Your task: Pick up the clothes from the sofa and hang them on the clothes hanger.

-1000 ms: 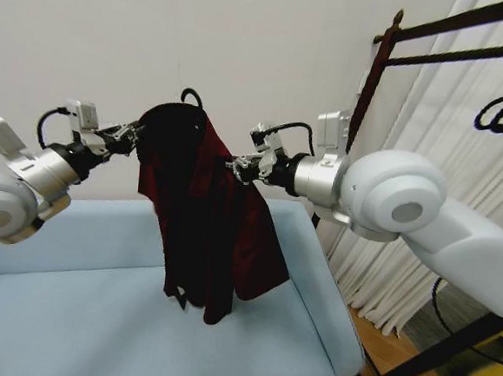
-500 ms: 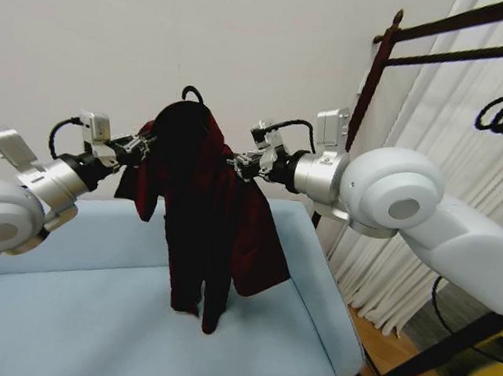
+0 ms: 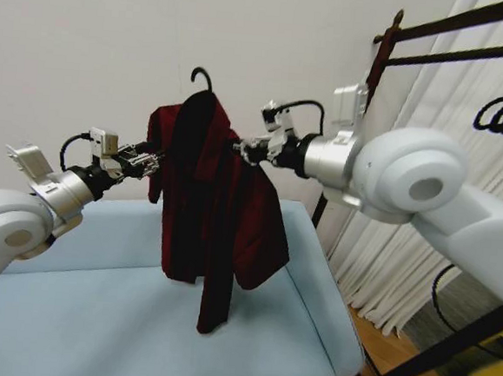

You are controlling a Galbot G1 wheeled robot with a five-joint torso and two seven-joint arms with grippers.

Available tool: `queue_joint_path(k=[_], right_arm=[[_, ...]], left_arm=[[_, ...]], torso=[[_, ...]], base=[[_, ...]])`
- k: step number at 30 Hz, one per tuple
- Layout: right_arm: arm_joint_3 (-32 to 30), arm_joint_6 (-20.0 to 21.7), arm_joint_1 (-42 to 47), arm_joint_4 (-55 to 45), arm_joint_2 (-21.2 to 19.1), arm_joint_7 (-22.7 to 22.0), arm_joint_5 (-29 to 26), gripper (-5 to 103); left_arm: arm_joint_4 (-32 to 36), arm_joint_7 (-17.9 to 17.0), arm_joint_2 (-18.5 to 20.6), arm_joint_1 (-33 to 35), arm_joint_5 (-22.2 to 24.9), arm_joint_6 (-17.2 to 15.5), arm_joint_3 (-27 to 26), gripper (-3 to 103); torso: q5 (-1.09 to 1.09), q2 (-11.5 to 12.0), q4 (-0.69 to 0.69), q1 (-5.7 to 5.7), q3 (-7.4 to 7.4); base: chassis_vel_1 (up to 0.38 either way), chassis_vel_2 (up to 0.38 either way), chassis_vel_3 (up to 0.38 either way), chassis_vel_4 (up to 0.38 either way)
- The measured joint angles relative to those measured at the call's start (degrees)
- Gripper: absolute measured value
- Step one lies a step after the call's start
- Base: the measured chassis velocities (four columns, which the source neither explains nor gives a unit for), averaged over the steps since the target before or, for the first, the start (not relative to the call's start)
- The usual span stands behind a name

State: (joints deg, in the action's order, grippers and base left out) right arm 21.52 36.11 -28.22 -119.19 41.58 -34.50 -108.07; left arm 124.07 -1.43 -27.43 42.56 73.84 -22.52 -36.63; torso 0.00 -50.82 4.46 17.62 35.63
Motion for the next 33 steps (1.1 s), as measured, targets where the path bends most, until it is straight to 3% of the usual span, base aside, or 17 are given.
queue_joint_path(k=[3,6,7,8,11,15,17,18,20,21,23,28,33], right_arm=[[-0.8,1.6,-1.3,2.1,0.0,-5.7,-0.5,2],[-0.9,2.1,-2.0,2.8,0.1,-8.5,-1.2,2],[-0.9,2.7,-3.5,4.1,0.2,-11.6,-2.1,2],[-0.8,3.1,-5.2,5.0,0.2,-13.9,-3.2,2],[-0.5,3.4,-7.7,5.9,0.1,-16.5,-5.2,2],[1.6,3.3,-16.2,8.4,-0.1,-23.4,-14.5,2],[2.1,3.1,-17.4,8.9,-0.1,-24.4,-16.1,2],[3.7,2.3,-21.4,11.1,0.1,-27.6,-21.0,2],[6.1,-0.5,-26.3,14.6,1.1,-33.1,-25.8,2],[6.1,-0.5,-26.3,14.6,1.1,-33.1,-25.8,2],[9.0,-3.8,-29.5,18.1,2.3,-37.3,-27.9,2],[12.8,-8.8,-31.7,22.8,5.1,-42.1,-27.0,2],[16.3,-13.0,-32.3,28.2,8.9,-45.2,-20.7,2]], left_arm=[[-0.4,-0.1,0.2,0.0,0.5,0.2,-0.8,89],[-0.6,-0.2,0.4,0.0,0.6,0.4,-1.0,89],[-0.9,-0.2,0.5,0.0,0.8,0.5,-1.2,98],[-1.1,-0.2,0.5,-0.1,0.9,0.5,-1.3,100],[-1.2,-0.2,0.5,-0.2,1.0,0.6,-1.3,100],[-1.0,-0.2,0.2,0.6,1.1,1.0,-1.7,100],[-1.0,-0.2,0.1,0.7,1.1,1.0,-1.8,100],[-1.1,-0.2,0.0,1.2,1.1,1.3,-2.2,100],[-1.3,-0.2,-0.3,1.4,1.1,1.6,-2.4,100],[-1.3,-0.2,-0.3,1.4,1.1,1.6,-2.4,100],[-1.7,-0.2,-1.0,1.2,1.1,1.8,-2.5,100],[-2.0,-0.3,-2.9,1.1,0.9,1.9,-2.4,100],[-2.1,-0.5,-5.0,1.6,0.6,1.9,-2.3,100]], torso=[[0.01,0.0,0.0,0.0,0.0],[0.01,0.0,0.0,0.0,0.0],[0.0,0.0,0.0,0.01,0.0],[0.01,0.0,0.0,0.01,0.0],[0.01,0.0,0.0,0.01,0.0],[0.01,0.0,0.01,0.0,0.0],[0.0,0.0,0.01,0.0,0.0],[0.0,0.0,0.0,0.0,0.0],[-0.01,0.0,0.0,0.0,-0.01],[-0.01,0.0,0.0,0.0,-0.01],[-0.01,0.0,0.01,0.0,-0.01],[0.0,0.0,0.0,0.0,0.0],[-0.02,0.0,-0.02,0.01,0.01]], base=[[0.0,0.0,0.0,0.0],[0.0,0.0,0.0,0.0],[0.0,0.0,0.0,0.0],[0.0,0.0,0.0,0.0],[0.0,0.0,0.0,0.0],[0.0,0.0,0.0,0.0],[0.0,0.0,0.0,0.0],[0.0,0.0,0.0,0.0],[0.0,0.0,0.0,0.0],[0.0,0.0,0.0,0.0],[0.0,0.0,0.0,0.0],[0.0,0.0,0.0,0.0],[0.0,0.0,0.0,0.0]])
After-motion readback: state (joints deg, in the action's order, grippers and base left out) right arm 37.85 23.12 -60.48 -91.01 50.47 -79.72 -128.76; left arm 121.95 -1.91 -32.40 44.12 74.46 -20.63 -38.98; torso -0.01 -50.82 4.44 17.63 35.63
